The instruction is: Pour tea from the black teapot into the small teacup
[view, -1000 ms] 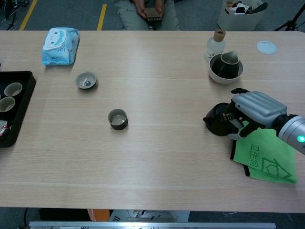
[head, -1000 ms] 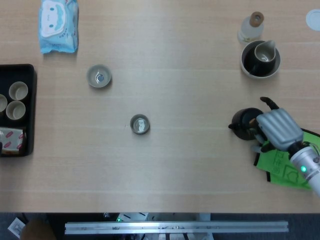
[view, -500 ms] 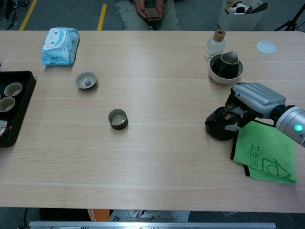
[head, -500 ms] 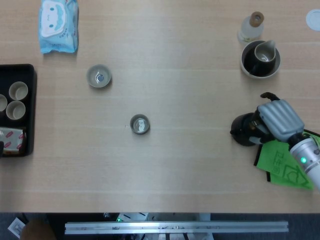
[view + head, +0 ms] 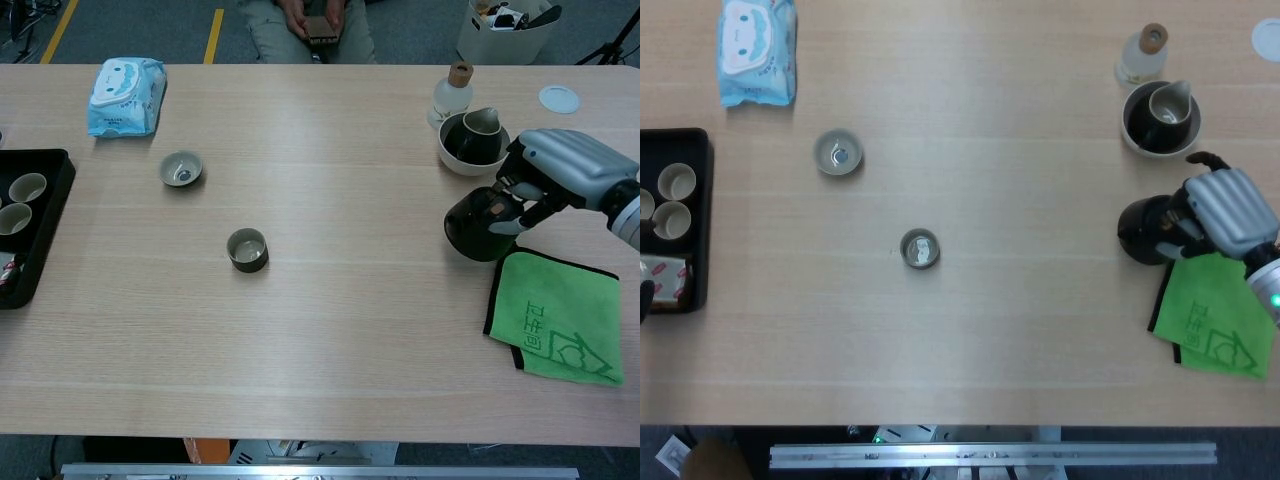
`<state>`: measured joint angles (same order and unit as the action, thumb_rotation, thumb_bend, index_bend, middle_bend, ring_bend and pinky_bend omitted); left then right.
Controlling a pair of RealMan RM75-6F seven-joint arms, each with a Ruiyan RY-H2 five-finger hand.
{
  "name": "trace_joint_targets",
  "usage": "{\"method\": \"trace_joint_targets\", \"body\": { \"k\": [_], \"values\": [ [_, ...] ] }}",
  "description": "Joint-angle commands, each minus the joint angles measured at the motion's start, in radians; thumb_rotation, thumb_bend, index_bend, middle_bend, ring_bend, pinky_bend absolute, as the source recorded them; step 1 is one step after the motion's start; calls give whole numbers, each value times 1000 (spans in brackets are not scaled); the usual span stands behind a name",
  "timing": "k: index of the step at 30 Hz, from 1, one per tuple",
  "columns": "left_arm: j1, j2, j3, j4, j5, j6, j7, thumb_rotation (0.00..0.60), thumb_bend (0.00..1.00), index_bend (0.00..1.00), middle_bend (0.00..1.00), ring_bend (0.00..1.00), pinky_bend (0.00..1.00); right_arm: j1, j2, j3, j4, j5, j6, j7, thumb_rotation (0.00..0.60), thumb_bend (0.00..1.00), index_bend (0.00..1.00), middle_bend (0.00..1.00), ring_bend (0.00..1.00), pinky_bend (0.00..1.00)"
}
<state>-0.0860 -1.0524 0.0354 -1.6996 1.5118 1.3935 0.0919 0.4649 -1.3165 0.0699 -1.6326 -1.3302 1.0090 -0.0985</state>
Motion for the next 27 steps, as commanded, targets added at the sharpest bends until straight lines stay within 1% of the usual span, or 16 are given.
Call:
{"method": "trace_joint_targets", "body": {
  "k": [1, 3, 4, 6, 9, 12, 14, 19, 21, 23, 26, 27],
  "values": [
    [-1, 0, 0, -4, 1, 1, 4, 600, 392, 203, 161, 191, 163, 5, 29, 19, -32, 19, 2, 10, 600, 0, 1000, 978, 952, 190],
    [-1, 0, 1, -7, 3, 1, 7, 600, 392, 204, 161, 191, 163, 8, 51, 26, -48, 22, -5, 28, 577, 0, 1000, 983, 958, 192],
    [-1, 0, 1, -9, 3, 1, 9, 600, 392, 204, 161, 191, 163, 9, 58, 28, -51, 22, -5, 32, 540, 0, 1000, 985, 961, 192],
    [-2, 1, 0, -13, 4, 0, 14, 600, 392, 204, 161, 191, 163, 11, 70, 30, -56, 17, -4, 41, 435, 0, 1000, 991, 965, 192],
    [-4, 1, 0, -18, 4, -2, 19, 600, 392, 204, 162, 191, 163, 14, 85, 33, -61, 17, -8, 55, 343, 0, 1000, 994, 968, 192],
    [-5, 0, 0, -22, 4, -2, 24, 600, 392, 204, 161, 192, 163, 17, 97, 33, -65, 23, -12, 48, 292, 0, 1000, 1000, 976, 194],
    [-6, 0, -1, -24, 3, -4, 28, 600, 392, 204, 161, 191, 163, 18, 101, 34, -70, 25, -12, 51, 290, 0, 1000, 1000, 978, 194],
    [-9, 2, 1, -31, 3, -8, 36, 600, 392, 204, 161, 192, 163, 24, 116, 34, -87, 38, -9, -3, 300, 7, 1000, 1000, 987, 194],
    [-9, 3, 2, -33, 4, -9, 35, 600, 392, 204, 161, 192, 163, 24, 118, 36, -94, 37, -1, -9, 307, 93, 1000, 1000, 990, 196],
    [-9, 4, 3, -35, 6, -9, 32, 600, 392, 204, 161, 192, 163, 24, 121, 37, -97, 33, 7, -15, 312, 228, 1000, 1000, 992, 200],
    [-9, 6, 4, -34, 8, -9, 27, 600, 392, 204, 161, 191, 163, 24, 126, 39, -103, 31, 14, -20, 316, 315, 1000, 1000, 993, 201],
    [-9, 7, 5, -34, 8, -9, 25, 600, 392, 204, 161, 191, 163, 24, 127, 39, -104, 31, 15, -21, 317, 321, 1000, 1000, 993, 201]
  ]
}}
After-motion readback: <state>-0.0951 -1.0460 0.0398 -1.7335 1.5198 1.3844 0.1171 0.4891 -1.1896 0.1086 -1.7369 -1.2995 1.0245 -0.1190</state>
